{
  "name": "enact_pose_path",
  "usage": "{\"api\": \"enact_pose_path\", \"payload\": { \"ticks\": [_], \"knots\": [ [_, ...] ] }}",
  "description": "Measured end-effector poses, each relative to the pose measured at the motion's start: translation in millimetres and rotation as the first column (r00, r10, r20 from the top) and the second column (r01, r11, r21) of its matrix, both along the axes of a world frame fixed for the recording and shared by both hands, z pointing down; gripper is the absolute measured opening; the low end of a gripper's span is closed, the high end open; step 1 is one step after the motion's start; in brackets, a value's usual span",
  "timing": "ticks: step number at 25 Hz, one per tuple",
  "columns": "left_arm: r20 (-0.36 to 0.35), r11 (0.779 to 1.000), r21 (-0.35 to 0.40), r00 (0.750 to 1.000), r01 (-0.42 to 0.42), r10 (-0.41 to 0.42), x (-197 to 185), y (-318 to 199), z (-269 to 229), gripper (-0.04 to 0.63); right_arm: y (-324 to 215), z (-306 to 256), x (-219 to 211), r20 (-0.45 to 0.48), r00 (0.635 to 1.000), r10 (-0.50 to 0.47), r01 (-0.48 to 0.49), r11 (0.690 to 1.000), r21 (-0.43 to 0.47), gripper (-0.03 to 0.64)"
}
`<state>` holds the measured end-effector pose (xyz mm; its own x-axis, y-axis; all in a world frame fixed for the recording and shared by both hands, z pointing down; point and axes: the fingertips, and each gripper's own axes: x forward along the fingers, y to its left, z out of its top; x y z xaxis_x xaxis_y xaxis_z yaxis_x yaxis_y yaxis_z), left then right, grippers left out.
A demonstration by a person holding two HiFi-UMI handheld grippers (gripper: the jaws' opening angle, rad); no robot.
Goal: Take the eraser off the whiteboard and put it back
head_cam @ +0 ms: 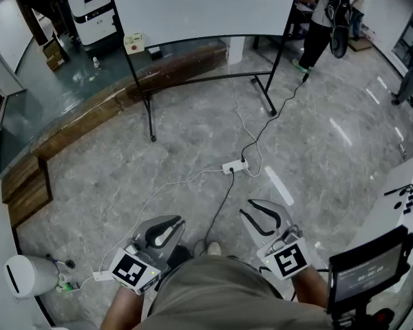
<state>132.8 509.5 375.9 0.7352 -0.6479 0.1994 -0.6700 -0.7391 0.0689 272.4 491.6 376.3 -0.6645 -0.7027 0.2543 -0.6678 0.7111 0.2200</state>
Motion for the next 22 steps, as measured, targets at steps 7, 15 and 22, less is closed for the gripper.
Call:
{"api": "enact_pose_path", "payload": {
  "ticks": [7,15,22],
  "knots": [
    [0.001,1.000,0.005,1.000,0.001,-0.001,0,-2,0,0.041,-1,2,1,0.012,1.000,0.005,-0.005,1.000,-0.002,0.095],
    [0.000,1.000,0.000,1.000,0.015,-0.015,-13,-7,-1,0.041,-8,2,-13,0.011,1.000,-0.014,0.014,1.000,-0.017,0.094],
    [-0.005,1.000,-0.008,1.000,0.029,-0.029,-38,-25,-1,0.041,-29,7,-41,-0.006,0.999,-0.032,0.032,0.998,-0.047,0.094]
  ]
}}
